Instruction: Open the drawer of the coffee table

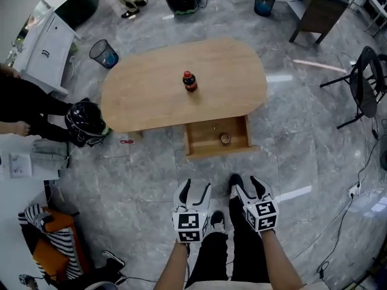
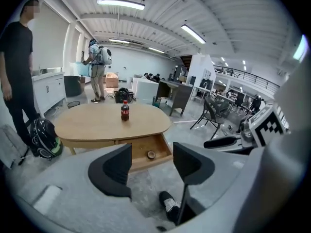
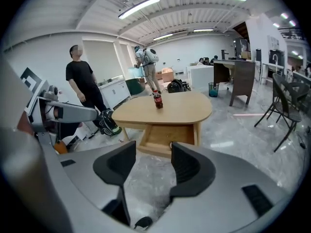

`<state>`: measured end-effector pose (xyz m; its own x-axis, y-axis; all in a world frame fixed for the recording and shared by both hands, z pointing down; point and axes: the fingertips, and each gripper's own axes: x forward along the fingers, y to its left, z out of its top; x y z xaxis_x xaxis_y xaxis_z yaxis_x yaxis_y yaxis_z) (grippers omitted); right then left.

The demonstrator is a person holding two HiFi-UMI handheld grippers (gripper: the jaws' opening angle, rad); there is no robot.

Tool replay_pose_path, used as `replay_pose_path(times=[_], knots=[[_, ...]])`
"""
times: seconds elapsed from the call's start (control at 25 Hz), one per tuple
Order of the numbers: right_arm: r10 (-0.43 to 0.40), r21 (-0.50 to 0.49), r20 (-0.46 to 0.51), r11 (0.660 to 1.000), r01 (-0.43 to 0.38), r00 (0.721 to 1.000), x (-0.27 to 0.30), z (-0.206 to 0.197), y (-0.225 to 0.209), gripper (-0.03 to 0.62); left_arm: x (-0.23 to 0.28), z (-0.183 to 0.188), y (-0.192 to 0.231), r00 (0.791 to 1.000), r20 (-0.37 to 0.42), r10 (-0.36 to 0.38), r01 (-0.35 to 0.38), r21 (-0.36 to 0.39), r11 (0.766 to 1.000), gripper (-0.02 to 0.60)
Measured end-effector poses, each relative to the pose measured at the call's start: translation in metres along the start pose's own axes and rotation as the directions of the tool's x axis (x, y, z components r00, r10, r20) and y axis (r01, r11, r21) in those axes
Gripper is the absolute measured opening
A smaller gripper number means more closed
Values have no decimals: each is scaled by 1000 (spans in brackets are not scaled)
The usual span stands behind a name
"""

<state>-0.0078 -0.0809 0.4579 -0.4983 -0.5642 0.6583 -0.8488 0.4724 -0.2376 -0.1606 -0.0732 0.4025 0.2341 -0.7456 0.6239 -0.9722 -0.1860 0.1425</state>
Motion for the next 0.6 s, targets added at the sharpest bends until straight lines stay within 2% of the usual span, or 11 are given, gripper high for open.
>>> replay_pose_path(times=[0.12, 0.28, 0.36, 0.48, 0.6], knots=[[-17, 23, 1, 1000, 17, 1000, -44, 7, 18, 222, -45, 8, -16, 1000, -8, 3, -3, -13, 1000, 272], [-44, 1, 17, 999, 44, 999, -97, 16, 40, 197, -96, 17, -32, 1000, 19, -6, 6, -8, 1000, 266], [-62, 9, 32, 998, 62, 998, -119, 17, 48, 174, -118, 18, -37, 999, 35, -3, 4, -18, 1000, 235], [-90, 24, 67, 996, 88, 994, -149, 24, 54, 103, -144, 22, -44, 998, 62, 10, -8, -38, 999, 157], [-106, 20, 87, 994, 104, 991, -175, 34, 63, 81, -163, 28, -52, 997, 78, 17, -12, -60, 998, 119]])
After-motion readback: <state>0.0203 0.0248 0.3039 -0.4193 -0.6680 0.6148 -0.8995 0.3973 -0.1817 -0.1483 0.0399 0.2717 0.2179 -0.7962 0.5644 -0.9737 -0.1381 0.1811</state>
